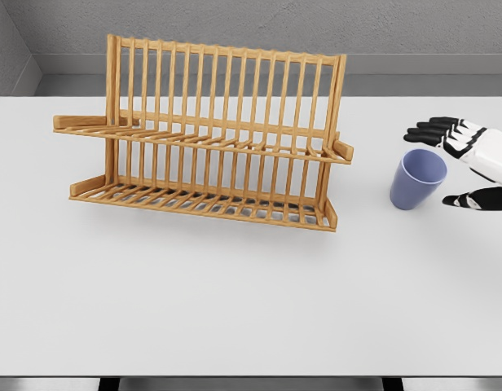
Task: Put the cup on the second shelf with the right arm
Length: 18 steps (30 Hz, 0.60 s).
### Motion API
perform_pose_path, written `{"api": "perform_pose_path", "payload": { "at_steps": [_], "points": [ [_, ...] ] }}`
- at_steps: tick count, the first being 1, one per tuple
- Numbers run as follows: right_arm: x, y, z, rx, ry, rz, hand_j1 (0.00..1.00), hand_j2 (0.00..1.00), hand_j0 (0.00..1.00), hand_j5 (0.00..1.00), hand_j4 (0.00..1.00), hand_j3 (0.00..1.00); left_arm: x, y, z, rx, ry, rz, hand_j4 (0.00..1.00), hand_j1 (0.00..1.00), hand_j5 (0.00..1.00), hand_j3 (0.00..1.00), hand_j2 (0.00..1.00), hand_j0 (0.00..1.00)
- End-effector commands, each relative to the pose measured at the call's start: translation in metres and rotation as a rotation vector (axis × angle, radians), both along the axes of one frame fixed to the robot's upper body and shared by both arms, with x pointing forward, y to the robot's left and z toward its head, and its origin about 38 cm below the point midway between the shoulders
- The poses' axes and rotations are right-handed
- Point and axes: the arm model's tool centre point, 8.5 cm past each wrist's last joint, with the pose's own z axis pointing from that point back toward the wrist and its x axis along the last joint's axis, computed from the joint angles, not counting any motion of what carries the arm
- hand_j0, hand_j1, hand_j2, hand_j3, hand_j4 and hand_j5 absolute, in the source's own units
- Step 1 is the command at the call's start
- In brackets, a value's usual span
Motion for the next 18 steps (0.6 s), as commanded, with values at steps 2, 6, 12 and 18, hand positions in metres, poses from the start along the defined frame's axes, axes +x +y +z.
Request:
{"api": "perform_pose_path", "payload": {
  "at_steps": [2, 6, 12, 18],
  "points": [
    [0.0, 0.0, 0.002, 0.006, 0.0, -0.001, 1.0, 1.0, 1.0, 1.0, 1.0, 1.0, 0.0, 0.0, 0.0, 0.0, 0.0, 0.001, 1.0, 1.0, 1.0, 1.0, 1.0, 1.0],
    [0.001, -0.012, 0.015, -0.019, -0.015, -0.022, 1.0, 1.0, 1.0, 1.0, 1.0, 1.0, 0.0, 0.0, 0.0, 0.0, 0.0, 0.001, 1.0, 1.0, 1.0, 1.0, 1.0, 1.0],
    [0.001, -0.041, 0.056, -0.403, 0.095, -0.033, 1.0, 1.0, 1.0, 1.0, 1.0, 1.0, 0.0, 0.0, 0.0, 0.0, 0.0, 0.001, 1.0, 1.0, 1.0, 1.0, 1.0, 1.0],
    [0.048, 0.009, 0.058, -0.354, 0.057, 0.056, 1.0, 1.0, 1.0, 1.0, 1.0, 1.0, 0.0, 0.0, 0.0, 0.0, 0.0, 0.001, 1.0, 1.0, 1.0, 1.0, 1.0, 1.0]
  ]
}}
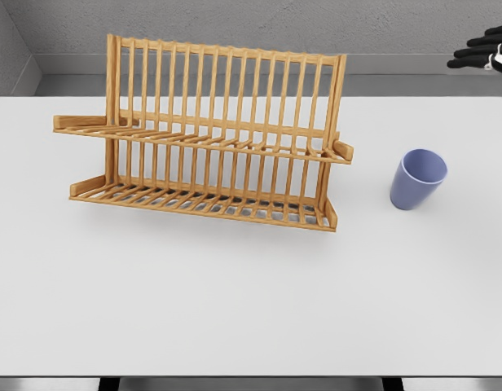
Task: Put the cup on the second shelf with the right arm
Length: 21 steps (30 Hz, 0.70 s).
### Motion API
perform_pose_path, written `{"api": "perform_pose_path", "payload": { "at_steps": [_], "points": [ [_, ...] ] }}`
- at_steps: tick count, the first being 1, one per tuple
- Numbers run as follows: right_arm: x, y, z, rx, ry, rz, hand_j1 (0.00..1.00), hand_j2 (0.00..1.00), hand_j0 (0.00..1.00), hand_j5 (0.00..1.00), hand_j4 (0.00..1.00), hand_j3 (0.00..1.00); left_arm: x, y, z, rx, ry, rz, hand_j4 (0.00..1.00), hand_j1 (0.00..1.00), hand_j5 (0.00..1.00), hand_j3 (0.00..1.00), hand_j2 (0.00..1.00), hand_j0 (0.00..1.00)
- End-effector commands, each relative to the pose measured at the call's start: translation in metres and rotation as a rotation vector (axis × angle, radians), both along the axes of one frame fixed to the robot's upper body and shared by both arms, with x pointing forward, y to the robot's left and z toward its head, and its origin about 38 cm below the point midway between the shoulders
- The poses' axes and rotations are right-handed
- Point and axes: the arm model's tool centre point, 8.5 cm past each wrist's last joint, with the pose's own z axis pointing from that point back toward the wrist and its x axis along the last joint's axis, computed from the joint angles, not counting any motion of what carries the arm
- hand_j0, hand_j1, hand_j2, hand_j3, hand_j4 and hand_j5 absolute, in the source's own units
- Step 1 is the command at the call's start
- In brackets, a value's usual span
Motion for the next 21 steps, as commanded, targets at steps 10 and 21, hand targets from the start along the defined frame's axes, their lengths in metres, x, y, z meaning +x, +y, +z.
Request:
{"api": "perform_pose_path", "payload": {
  "at_steps": [10, 21],
  "points": [
    [0.016, 0.016, -0.092, -0.06, 0.252, 0.013, 1.0, 1.0, 1.0, 1.0, 1.0, 1.0, 0.0, 0.0, 0.0, 0.0, 0.0, 0.0, 1.0, 1.0, 1.0, 1.0, 1.0, 1.0],
    [0.033, 0.0, -0.13, -0.056, 0.346, -0.071, 1.0, 1.0, 1.0, 1.0, 1.0, 1.0, 0.0, 0.0, 0.0, 0.0, 0.0, 0.0, 1.0, 1.0, 1.0, 1.0, 1.0, 1.0]
  ]
}}
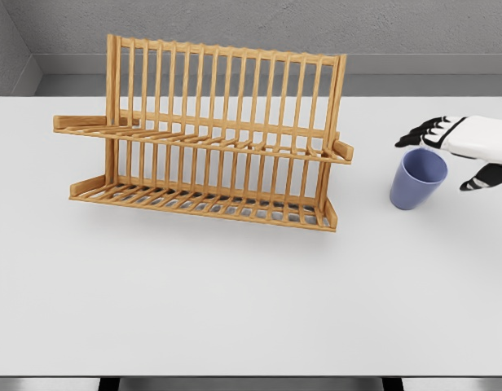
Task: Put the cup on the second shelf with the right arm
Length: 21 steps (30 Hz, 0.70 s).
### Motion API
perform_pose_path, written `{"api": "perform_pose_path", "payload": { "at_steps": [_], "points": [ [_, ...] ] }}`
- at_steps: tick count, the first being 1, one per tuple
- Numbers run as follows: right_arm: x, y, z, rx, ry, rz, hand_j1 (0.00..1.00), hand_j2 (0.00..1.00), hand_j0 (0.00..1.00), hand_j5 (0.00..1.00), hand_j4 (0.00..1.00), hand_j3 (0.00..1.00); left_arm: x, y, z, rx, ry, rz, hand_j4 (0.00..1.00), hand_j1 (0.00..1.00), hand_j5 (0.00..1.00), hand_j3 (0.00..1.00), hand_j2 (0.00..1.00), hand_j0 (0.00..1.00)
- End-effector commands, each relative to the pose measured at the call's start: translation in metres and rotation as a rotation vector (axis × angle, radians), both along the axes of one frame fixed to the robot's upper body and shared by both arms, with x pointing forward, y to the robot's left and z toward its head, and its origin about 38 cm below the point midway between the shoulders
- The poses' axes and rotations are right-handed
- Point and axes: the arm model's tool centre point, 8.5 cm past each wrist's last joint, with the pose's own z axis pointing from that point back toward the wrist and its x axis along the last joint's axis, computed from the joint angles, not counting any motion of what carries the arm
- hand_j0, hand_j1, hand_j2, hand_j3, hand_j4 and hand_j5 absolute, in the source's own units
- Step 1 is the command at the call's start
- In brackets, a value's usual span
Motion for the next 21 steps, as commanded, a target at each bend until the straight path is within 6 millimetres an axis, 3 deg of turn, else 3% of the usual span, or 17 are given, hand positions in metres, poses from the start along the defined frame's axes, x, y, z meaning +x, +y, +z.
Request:
{"api": "perform_pose_path", "payload": {
  "at_steps": [1, 6, 14, 18, 21],
  "points": [
    [0.006, -0.001, -0.009, -0.002, 0.01, -0.024, 1.0, 1.0, 1.0, 1.0, 1.0, 1.0, 0.0, 0.0, 0.0, 0.0, 0.0, -0.001, 1.0, 1.0, 1.0, 1.0, 1.0, 1.0],
    [0.022, 0.011, -0.025, -0.009, 0.048, -0.012, 1.0, 1.0, 1.0, 1.0, 1.0, 1.0, 0.0, 0.0, 0.0, 0.0, 0.0, 0.001, 1.0, 1.0, 1.0, 1.0, 1.0, 1.0],
    [0.022, 0.01, -0.028, -0.012, 0.055, -0.015, 1.0, 1.0, 1.0, 1.0, 1.0, 1.0, 0.0, 0.0, 0.0, 0.0, 0.0, 0.001, 1.0, 1.0, 1.0, 1.0, 1.0, 1.0],
    [0.024, -0.002, -0.038, -0.014, 0.085, -0.054, 1.0, 1.0, 1.0, 1.0, 1.0, 1.0, 0.0, 0.0, 0.0, 0.0, 0.0, 0.001, 1.0, 1.0, 1.0, 1.0, 1.0, 1.0],
    [0.025, 0.0, -0.047, -0.009, 0.106, -0.055, 1.0, 1.0, 1.0, 1.0, 1.0, 1.0, 0.0, 0.0, 0.0, 0.0, 0.0, 0.001, 1.0, 1.0, 1.0, 1.0, 1.0, 1.0]
  ]
}}
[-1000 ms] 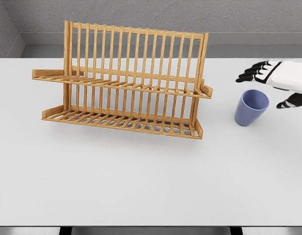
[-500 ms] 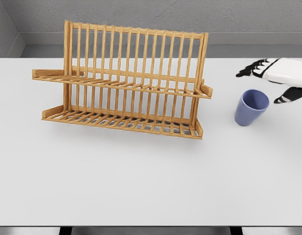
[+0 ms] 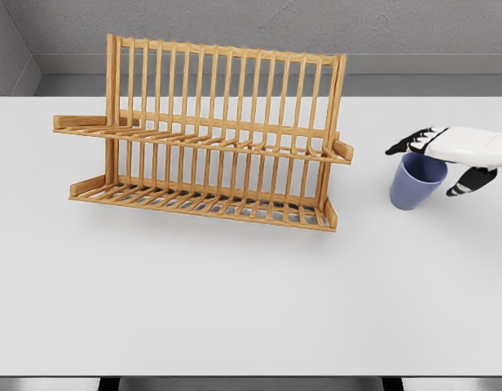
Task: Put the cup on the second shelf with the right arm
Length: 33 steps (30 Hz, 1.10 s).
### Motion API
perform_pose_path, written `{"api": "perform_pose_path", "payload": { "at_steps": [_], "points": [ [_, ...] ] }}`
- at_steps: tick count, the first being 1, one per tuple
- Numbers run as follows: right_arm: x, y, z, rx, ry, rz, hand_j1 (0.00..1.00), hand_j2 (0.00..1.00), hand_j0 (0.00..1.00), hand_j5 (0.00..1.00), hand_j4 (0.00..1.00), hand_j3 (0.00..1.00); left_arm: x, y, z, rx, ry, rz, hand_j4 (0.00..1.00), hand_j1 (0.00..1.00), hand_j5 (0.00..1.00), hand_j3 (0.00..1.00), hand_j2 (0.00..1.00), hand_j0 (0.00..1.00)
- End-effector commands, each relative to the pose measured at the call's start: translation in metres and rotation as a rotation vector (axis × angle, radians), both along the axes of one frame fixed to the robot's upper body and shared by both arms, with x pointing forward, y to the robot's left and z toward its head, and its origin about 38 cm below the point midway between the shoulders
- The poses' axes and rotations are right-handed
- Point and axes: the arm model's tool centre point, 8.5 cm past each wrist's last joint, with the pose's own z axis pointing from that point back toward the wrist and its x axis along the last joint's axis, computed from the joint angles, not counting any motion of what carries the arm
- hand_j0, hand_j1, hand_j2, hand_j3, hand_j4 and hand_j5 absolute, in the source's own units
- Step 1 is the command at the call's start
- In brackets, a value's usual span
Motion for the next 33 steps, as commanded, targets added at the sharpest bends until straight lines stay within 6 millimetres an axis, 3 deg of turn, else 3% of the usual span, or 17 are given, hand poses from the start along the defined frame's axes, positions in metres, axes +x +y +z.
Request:
{"api": "perform_pose_path", "payload": {
  "at_steps": [1, 12, 14, 15, 23, 29, 30, 33],
  "points": [
    [0.001, -0.002, -0.005, 0.006, 0.015, -0.011, 1.0, 1.0, 1.0, 1.0, 1.0, 1.0, 0.0, 0.0, 0.0, 0.0, 0.0, -0.001, 1.0, 1.0, 1.0, 1.0, 1.0, 1.0],
    [0.009, 0.005, -0.006, 0.033, 0.01, -0.013, 1.0, 1.0, 1.0, 1.0, 1.0, 1.0, 0.0, 0.0, 0.0, 0.0, 0.0, 0.0, 1.0, 1.0, 1.0, 1.0, 1.0, 1.0],
    [0.009, 0.006, -0.006, 0.032, 0.01, -0.01, 0.82, 0.82, 0.82, 0.82, 0.82, 0.82, 0.0, 0.0, 0.0, 0.0, 0.0, 0.0, 1.0, 1.0, 1.0, 1.0, 1.0, 1.0],
    [0.008, 0.007, -0.008, 0.031, 0.013, -0.006, 0.78, 0.78, 0.78, 0.78, 0.78, 0.78, 0.0, 0.0, 0.0, 0.0, 0.0, 0.0, 1.0, 1.0, 1.0, 1.0, 1.0, 1.0],
    [0.007, 0.008, -0.012, 0.023, 0.024, -0.001, 0.75, 0.75, 0.75, 0.75, 0.75, 0.75, 0.0, 0.0, 0.0, 0.0, 0.0, 0.0, 1.0, 1.0, 1.0, 1.0, 1.0, 1.0],
    [0.009, 0.009, -0.005, 0.024, 0.007, 0.004, 0.77, 0.77, 0.77, 0.77, 0.77, 0.77, 0.0, 0.0, 0.0, 0.0, 0.0, 0.0, 1.0, 1.0, 1.0, 1.0, 1.0, 1.0],
    [0.009, 0.009, -0.005, 0.024, 0.008, 0.001, 1.0, 1.0, 1.0, 1.0, 1.0, 1.0, 0.0, 0.0, 0.0, -0.001, -0.001, 0.0, 1.0, 1.0, 1.0, 1.0, 1.0, 1.0],
    [0.009, 0.009, -0.005, 0.024, 0.007, 0.004, 1.0, 1.0, 1.0, 1.0, 1.0, 1.0, 0.0, 0.0, 0.0, 0.0, 0.0, 0.0, 1.0, 1.0, 1.0, 1.0, 1.0, 1.0]
  ]
}}
